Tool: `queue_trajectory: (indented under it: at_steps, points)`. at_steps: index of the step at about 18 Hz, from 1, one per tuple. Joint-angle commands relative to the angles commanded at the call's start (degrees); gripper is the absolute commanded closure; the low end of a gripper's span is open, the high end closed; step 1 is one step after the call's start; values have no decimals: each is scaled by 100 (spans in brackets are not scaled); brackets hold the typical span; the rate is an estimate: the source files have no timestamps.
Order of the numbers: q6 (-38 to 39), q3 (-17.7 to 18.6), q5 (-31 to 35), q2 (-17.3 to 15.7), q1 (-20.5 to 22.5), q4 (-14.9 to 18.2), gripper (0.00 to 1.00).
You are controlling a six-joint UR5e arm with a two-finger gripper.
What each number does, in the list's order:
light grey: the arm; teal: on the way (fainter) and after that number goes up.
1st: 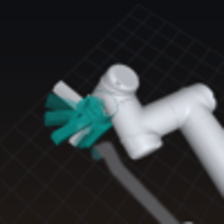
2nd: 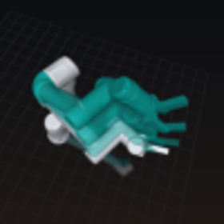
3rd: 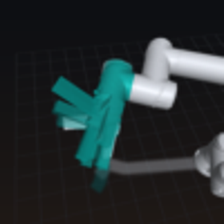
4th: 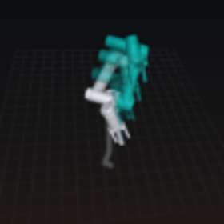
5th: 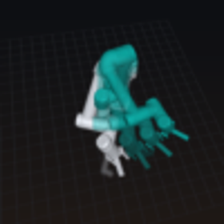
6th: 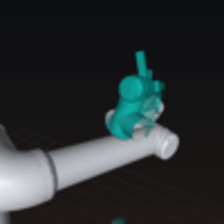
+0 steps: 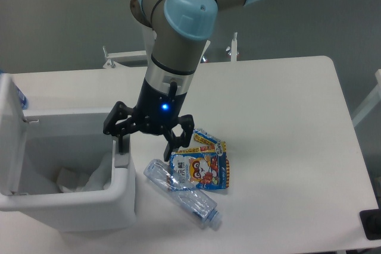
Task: Open the trash can
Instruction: 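Press the lid button so the trash can lid pops open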
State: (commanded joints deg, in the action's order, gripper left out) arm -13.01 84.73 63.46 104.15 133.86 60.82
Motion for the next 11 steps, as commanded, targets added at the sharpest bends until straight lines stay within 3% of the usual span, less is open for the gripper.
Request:
queue_trajectory:
  at_steps: [3,7,11]
  points:
    - [-26,-87,-9,-17,0,-9,0]
    - [-70,-465,0,-79,26,-35,0]
    - [-105,-808,0,-105,359,-53,0]
